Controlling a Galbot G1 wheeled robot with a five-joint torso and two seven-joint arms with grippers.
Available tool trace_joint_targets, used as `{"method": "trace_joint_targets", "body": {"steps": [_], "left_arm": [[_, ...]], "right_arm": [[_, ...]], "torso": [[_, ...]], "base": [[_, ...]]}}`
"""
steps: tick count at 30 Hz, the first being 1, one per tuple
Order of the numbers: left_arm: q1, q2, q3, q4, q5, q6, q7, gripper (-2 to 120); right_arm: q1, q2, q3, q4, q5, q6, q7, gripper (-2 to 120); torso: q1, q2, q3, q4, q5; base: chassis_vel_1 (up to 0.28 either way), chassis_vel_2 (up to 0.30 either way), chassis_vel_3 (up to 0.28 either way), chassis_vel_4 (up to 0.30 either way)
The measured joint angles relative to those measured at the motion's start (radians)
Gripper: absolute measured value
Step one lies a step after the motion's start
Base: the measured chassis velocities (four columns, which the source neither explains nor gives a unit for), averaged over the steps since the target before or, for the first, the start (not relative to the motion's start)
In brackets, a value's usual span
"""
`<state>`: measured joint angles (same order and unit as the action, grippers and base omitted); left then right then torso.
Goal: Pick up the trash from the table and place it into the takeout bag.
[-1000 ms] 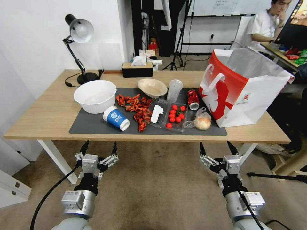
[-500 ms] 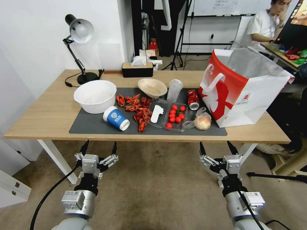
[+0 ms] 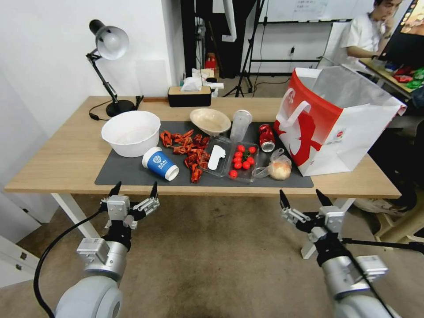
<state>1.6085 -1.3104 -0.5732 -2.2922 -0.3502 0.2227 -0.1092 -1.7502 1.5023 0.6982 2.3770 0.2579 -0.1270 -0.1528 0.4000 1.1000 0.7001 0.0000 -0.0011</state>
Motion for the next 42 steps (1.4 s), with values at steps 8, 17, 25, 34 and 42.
{"method": "trace_joint_targets", "body": {"steps": [8,17,25,34,42], "left_arm": [[0.014,0.023,-0.006,-0.001,-0.043,-0.003,-0.008,100],[0.044,0.011,-0.011,-0.015,-0.035,-0.036,-0.006,100],[0.053,0.002,-0.011,-0.015,-0.03,-0.047,-0.004,100],[0.047,-0.003,-0.012,-0.014,-0.028,-0.05,0.0,100],[0.044,-0.006,-0.009,-0.005,-0.024,-0.049,0.002,100]], "right_arm": [[-0.003,-0.005,0.013,-0.004,0.016,0.008,-0.002,100],[-0.003,-0.005,0.008,-0.029,0.01,0.012,-0.016,100],[-0.004,-0.007,0.007,-0.036,0.005,0.012,-0.021,100],[0.07,-0.082,-0.012,-0.09,0.024,0.012,-0.01,100],[0.203,-0.227,-0.067,-0.197,0.093,0.012,0.006,100]], "torso": [[0.0,0.0,0.0,0.0001,0.0009],[0.0,0.0,0.0,0.0001,0.0011],[0.0,0.0,0.0,0.0001,0.0011],[0.0,0.0,0.0,-0.0001,0.0012],[0.0,0.0,0.0,0.0002,0.0012]], "base": [[0.0,0.0,0.0,0.0],[0.0,0.0,0.0,0.0],[0.0,0.0,0.0,0.0],[0.0,0.0,0.0,0.0],[0.0,0.0,0.0,0.0]]}}
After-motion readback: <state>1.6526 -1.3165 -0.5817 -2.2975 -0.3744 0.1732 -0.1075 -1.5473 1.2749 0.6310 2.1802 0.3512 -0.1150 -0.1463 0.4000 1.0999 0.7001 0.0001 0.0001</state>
